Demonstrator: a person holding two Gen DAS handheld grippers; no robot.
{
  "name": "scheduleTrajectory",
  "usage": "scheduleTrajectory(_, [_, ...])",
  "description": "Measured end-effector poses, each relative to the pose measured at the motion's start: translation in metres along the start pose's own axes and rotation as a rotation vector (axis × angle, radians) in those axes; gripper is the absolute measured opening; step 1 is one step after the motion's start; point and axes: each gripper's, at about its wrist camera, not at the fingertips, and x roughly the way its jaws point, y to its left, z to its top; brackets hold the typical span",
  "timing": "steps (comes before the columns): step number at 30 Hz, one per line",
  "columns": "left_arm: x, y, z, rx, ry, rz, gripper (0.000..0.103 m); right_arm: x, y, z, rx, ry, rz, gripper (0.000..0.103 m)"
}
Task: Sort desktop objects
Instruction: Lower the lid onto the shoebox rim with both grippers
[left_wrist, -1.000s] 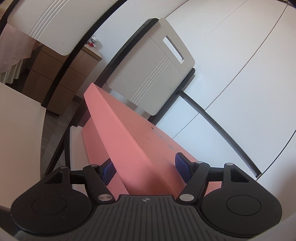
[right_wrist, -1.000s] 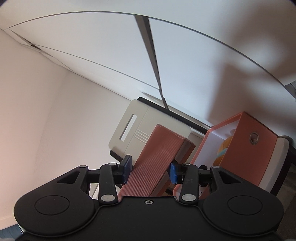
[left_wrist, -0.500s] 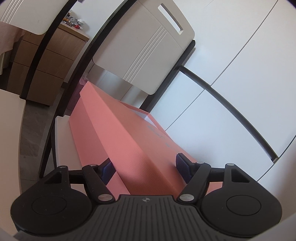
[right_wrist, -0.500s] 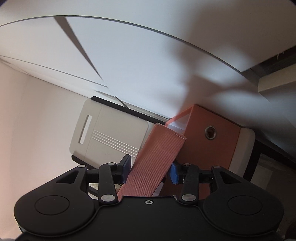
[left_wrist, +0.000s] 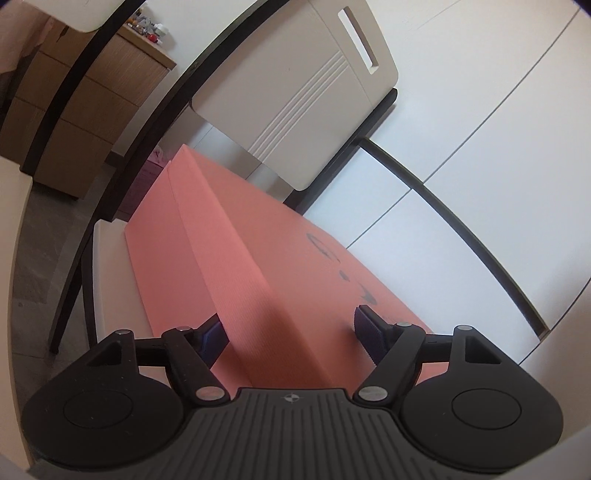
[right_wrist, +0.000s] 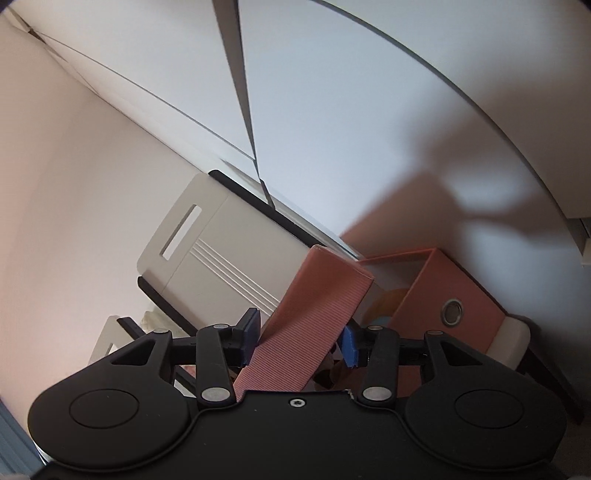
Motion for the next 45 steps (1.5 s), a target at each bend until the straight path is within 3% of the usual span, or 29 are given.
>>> scheduleTrajectory(4, [0.005,-0.001,-0.003,0.008,-0.017,0.035,0.079,0.014,-0.012,0.002,0.067,0.007,-0.057,0.046])
scheduleTrajectory(9, [0.016,-0.013,-0.009,0.022,-0.053,0.082,0.079,0.025,-0.002,-0.001,0.005,-0.014,-0.165,0.056])
scheduleTrajectory(11, [0.019,-0.018,-0.011,0.010,-0.070,0.117,0.079,0.029,0.002,-0.004,0.004,-0.002,-0.178,0.065])
scheduleTrajectory(16, [0.029,-0.030,-0.017,0.008,-0.089,0.171,0.079,0.034,0.006,-0.015,0.045,0.053,-0.194,0.066])
scheduleTrajectory(19, [0.034,-0.037,-0.020,0.009,-0.095,0.202,0.079,0.034,0.009,-0.025,0.062,0.101,-0.176,0.065])
scheduleTrajectory(22, [0.036,-0.038,-0.022,-0.017,-0.108,0.209,0.079,0.030,0.015,-0.033,0.053,0.131,-0.163,0.053])
scheduleTrajectory(27, [0.040,-0.042,-0.019,0.006,-0.106,0.231,0.079,0.028,0.001,-0.038,0.172,0.128,-0.134,0.047])
scheduleTrajectory(39, [0.034,-0.051,-0.007,0.081,-0.078,0.226,0.084,0.040,-0.007,-0.035,0.255,0.043,-0.141,0.045])
scheduleTrajectory(45, [0.026,-0.048,-0.005,0.098,-0.048,0.242,0.085,0.040,-0.008,-0.039,0.262,0.088,-0.166,0.047])
